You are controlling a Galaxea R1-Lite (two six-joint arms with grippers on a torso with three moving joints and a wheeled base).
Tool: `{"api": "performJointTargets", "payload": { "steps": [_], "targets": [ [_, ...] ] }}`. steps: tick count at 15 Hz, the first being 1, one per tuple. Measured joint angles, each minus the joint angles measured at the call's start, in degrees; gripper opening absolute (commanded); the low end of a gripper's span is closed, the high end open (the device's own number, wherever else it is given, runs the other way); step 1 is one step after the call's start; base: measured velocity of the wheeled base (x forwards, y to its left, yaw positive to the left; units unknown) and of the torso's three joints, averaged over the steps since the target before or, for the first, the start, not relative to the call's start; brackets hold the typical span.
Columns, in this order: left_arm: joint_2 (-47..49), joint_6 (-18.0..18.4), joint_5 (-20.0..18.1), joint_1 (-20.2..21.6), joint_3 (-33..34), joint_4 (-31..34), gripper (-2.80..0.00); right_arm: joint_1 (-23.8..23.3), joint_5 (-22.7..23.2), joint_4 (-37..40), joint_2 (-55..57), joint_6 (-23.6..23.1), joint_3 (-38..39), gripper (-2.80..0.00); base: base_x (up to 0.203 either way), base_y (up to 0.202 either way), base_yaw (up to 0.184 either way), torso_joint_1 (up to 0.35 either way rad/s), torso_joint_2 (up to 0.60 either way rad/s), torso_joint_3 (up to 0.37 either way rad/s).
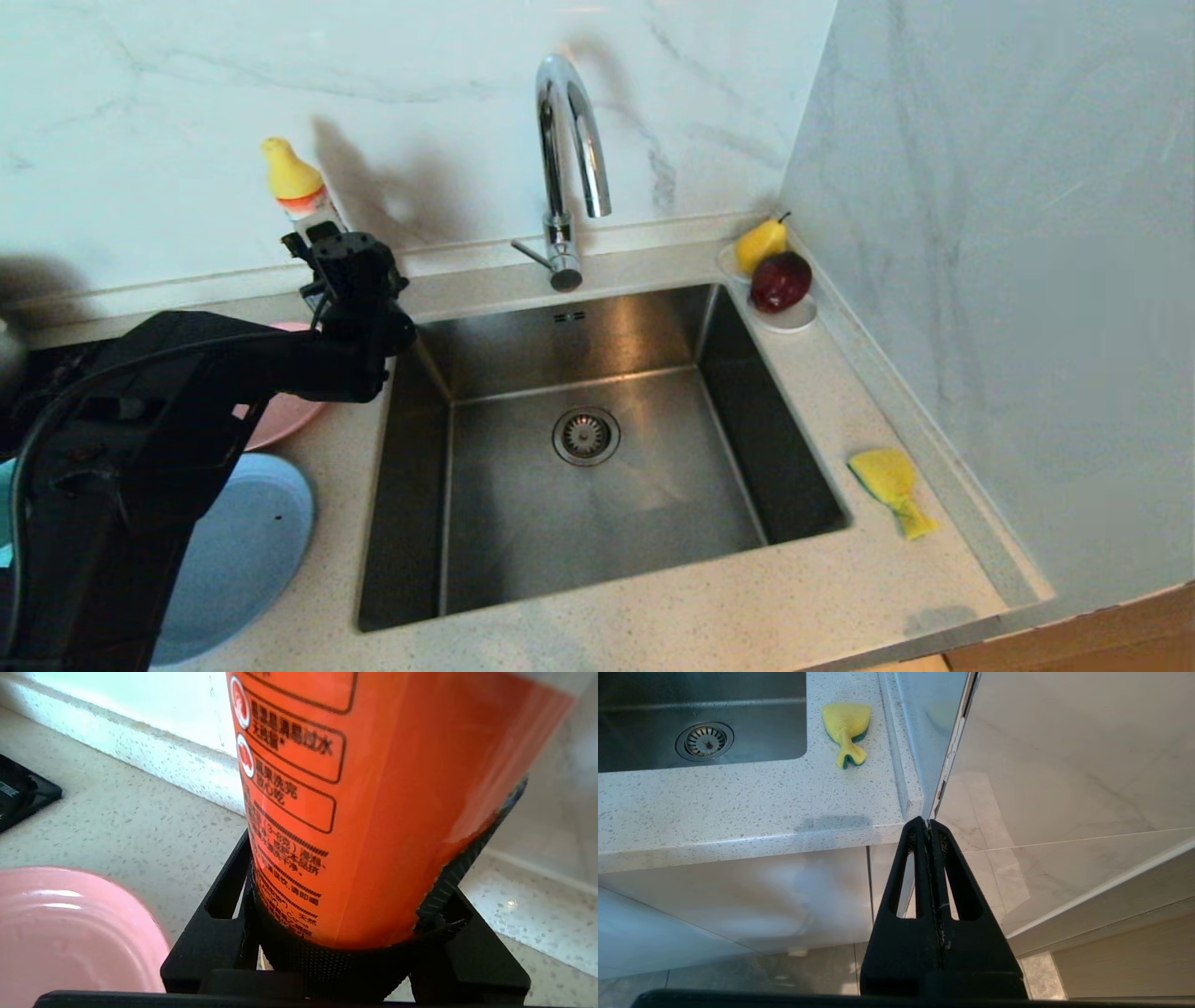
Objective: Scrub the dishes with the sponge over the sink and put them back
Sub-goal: Place the dish soap on the table
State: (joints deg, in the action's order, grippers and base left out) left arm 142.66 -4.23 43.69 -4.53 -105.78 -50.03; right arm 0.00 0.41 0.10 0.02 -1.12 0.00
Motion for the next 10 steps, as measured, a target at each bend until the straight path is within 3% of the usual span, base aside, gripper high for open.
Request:
{"api": "performJointTargets", "payload": {
  "steps": [10],
  "targets": [
    [2.0,0.2,1.1,0.1,-1.1,-0.3,-2.8,0.0,0.0,0.0,0.0,0.0,0.0,-2.8,0.0,0.0,0.0,0.0,0.0,0.0]
  ]
}}
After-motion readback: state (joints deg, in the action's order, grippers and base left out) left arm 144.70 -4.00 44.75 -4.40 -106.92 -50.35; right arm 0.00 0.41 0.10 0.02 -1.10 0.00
